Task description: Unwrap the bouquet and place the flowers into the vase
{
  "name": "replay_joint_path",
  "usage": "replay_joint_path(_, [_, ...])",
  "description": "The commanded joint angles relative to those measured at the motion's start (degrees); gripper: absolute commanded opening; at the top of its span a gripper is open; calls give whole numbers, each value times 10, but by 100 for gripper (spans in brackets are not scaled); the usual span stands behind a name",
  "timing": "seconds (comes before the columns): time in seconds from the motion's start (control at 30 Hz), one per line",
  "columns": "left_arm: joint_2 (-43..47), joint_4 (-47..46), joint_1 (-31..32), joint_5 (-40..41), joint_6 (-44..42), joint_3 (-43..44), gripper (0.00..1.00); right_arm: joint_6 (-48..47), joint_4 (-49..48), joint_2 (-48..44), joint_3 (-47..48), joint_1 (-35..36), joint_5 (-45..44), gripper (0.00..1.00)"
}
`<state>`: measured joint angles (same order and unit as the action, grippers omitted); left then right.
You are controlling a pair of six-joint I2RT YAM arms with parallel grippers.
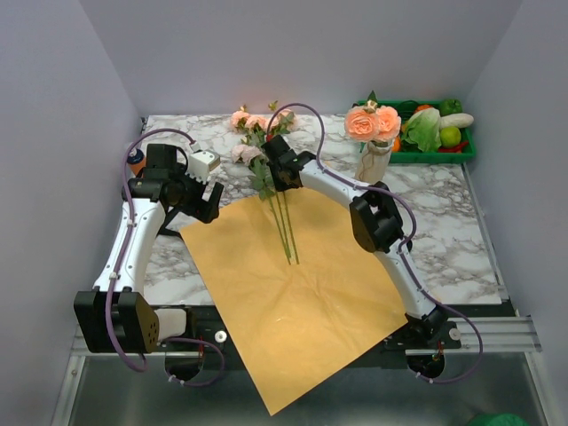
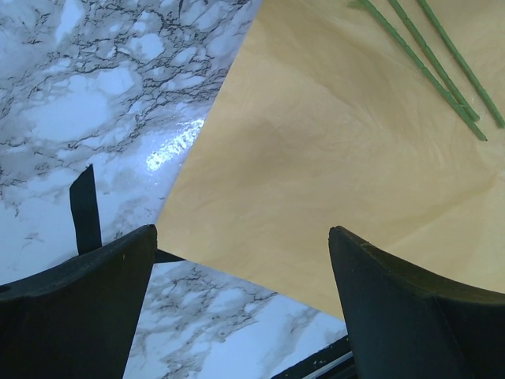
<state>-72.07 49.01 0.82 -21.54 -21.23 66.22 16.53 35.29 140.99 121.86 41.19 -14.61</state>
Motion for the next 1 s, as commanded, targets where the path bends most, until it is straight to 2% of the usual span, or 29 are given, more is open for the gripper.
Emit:
replay_joint_path(0.0, [0,11,-3,-12,-6,14,99,9,36,22,24,-1,31,17])
replay_joint_path(0.03, [2,11,-3,-13,-6,15,99,10,42,22,22,-1,35,12])
replay_joint_path(0.23, [11,19,-3,-17,-5,18,99,17,22,-5,-26,-1,43,7])
replay_joint_path(0.33, [16,22,-3,-19,-5,18,99,24,22,-19,-45,-1,36,1])
replay_joint_path(0.4, [18,22,-3,-19,-5,17,99,33,14,-47,-68,1,29,1])
replay_joint_path(0.5, [21,22,-3,-20,-5,16,99,18,-61,-116,-162,11,-1,1])
replay_joint_path(0.6, [19,26,-3,-21,-3,18,99,-3,-125,-183,-216,17,-24,1])
replay_joint_path(0.73, [18,26,-4,-25,0,23,99,-44,-182,-247,-238,26,-54,1])
replay_joint_path(0.97, [18,25,-4,-28,7,23,99,-135,-261,-358,-261,60,-52,1])
